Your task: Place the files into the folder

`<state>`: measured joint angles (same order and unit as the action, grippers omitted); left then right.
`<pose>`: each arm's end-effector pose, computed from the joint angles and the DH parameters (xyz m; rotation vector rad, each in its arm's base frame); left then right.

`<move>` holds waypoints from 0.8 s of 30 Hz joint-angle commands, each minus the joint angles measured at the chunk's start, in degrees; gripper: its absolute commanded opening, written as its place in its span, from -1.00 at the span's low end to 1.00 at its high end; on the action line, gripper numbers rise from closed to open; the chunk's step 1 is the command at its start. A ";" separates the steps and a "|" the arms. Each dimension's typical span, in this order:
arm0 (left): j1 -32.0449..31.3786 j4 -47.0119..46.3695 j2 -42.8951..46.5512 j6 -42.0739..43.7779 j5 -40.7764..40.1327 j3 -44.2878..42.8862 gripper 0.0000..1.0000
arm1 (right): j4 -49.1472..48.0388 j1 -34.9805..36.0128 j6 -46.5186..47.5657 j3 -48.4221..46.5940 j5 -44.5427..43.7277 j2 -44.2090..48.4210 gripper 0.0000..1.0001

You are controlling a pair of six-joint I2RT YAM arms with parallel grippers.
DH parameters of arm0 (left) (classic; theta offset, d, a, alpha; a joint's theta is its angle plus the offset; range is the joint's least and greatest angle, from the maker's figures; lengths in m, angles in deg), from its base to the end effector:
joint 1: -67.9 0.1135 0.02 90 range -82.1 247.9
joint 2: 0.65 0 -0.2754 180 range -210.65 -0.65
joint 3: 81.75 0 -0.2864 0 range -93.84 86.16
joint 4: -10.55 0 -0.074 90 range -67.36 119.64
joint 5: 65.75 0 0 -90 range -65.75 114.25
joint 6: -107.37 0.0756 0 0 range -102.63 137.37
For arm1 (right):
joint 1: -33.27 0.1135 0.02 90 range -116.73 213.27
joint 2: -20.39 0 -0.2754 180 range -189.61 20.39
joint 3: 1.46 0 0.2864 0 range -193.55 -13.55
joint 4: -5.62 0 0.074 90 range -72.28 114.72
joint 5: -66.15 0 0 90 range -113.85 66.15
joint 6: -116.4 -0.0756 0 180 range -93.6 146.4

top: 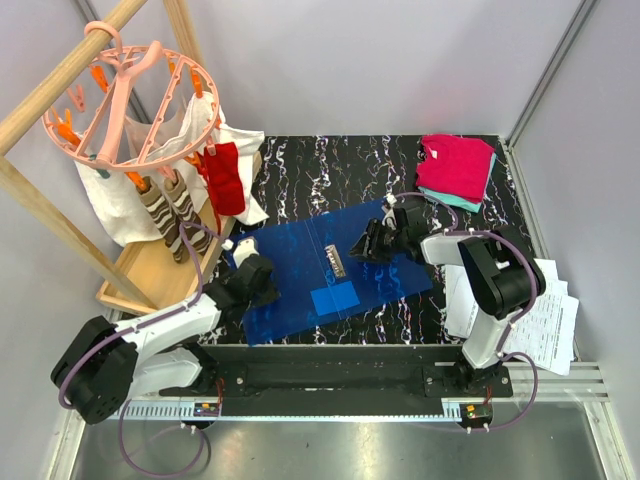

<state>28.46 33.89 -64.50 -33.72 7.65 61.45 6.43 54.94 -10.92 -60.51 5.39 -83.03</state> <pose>0.2045 -0.1403 0.1176 -0.3739 2.4066 -0.3725 0.3463 0.1773 0.0818 0.0737 2.5056 1.0719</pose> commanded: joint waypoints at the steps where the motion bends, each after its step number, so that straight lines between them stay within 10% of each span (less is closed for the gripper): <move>1: 0.24 -3.16 -0.48 -0.50 -2.21 0.89 -0.74 | 2.85 0.21 1.28 0.73 -7.96 -4.51 0.01; 11: 0.24 -6.07 -4.68 4.25 13.42 -10.60 0.04 | 4.26 0.30 5.24 -2.08 -3.75 -3.46 -0.02; 24: 0.15 3.52 -32.11 -1.55 6.50 -36.81 0.11 | 4.17 0.65 5.16 -1.91 -2.08 -1.97 -0.13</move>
<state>28.55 33.54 -90.10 -33.15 17.75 29.01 6.47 55.14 -7.80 -62.81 5.61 -84.69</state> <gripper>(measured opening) 0.559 0.446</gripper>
